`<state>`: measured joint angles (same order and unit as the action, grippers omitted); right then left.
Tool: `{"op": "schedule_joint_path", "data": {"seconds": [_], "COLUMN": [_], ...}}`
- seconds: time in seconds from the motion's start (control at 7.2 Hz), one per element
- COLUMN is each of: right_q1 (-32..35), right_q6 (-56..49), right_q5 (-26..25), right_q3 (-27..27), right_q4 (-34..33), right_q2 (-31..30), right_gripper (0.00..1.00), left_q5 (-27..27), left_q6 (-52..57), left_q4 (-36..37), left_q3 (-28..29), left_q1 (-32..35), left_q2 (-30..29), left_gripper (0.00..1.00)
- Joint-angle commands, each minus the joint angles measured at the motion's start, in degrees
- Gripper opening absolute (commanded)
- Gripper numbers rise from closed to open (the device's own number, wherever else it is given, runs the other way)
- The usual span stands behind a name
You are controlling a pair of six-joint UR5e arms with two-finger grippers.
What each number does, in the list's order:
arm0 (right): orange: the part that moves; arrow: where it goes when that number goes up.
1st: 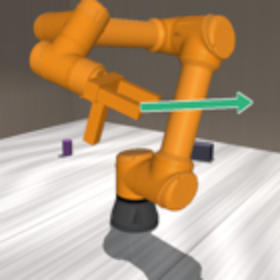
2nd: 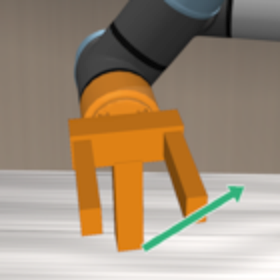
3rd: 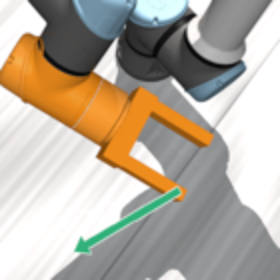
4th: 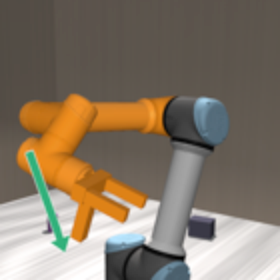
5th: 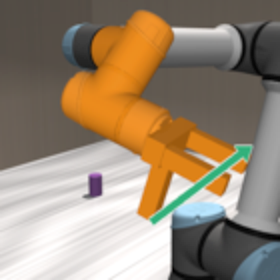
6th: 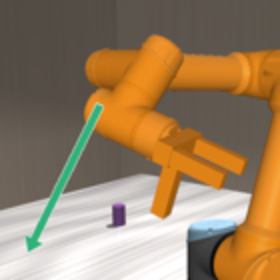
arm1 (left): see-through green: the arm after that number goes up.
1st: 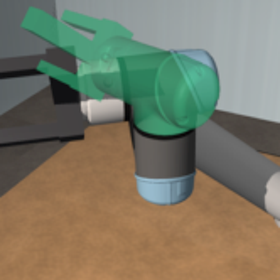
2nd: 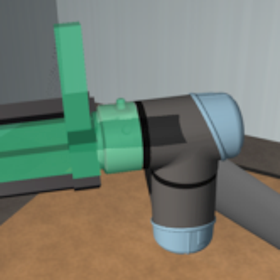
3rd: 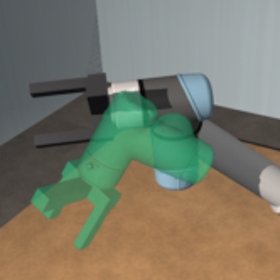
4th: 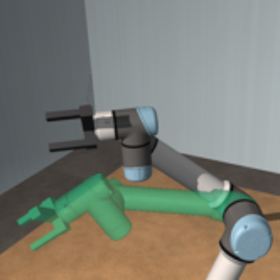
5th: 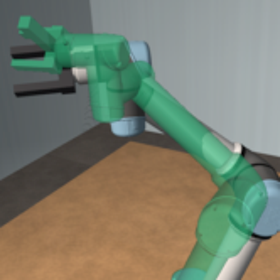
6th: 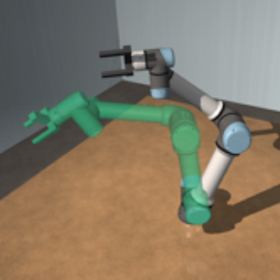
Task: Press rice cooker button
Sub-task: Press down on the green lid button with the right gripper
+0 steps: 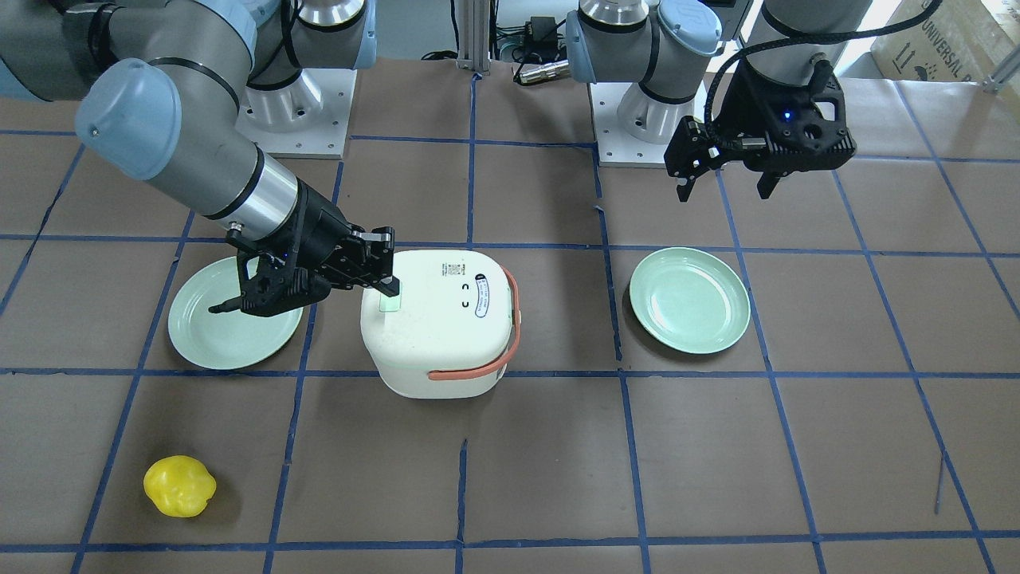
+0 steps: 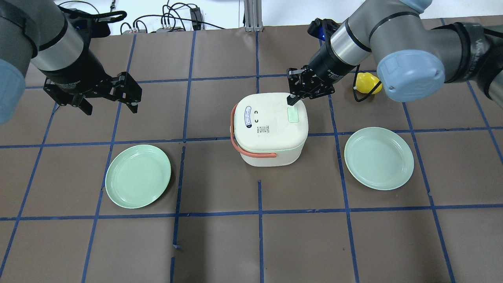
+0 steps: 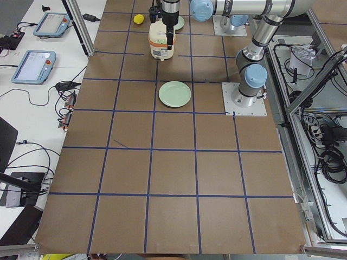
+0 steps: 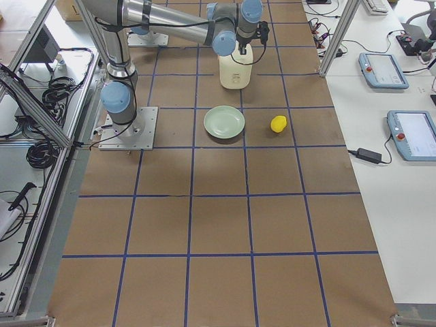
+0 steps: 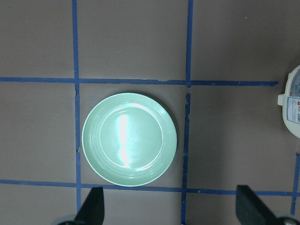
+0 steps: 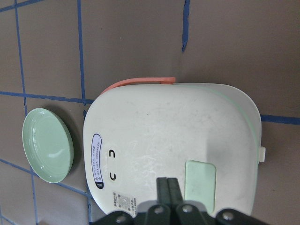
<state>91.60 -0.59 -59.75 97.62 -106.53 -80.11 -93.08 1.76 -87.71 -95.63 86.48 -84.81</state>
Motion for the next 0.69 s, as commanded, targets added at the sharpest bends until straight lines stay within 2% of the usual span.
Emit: {"op": "schedule_joint_path", "data": {"seconds": [0.0, 0.56], "right_q1": [-0.02, -0.1], "right_q6": [-0.21, -0.29], "right_q5": [-0.36, -0.63], "right_q3": [1.08, 1.44], "right_q4": [-0.17, -0.87], "right_q2": [0.04, 0.04], "right_gripper": [0.03, 0.03], "left_q5": [0.0, 0.0], "left_q6": [0.0, 0.0], "left_q4": [0.0, 0.0], "left_q3": [0.0, 0.0], "left_q1": [0.0, 0.0], "left_q2": [0.0, 0.0], "left_gripper": [1.0, 1.0]}}
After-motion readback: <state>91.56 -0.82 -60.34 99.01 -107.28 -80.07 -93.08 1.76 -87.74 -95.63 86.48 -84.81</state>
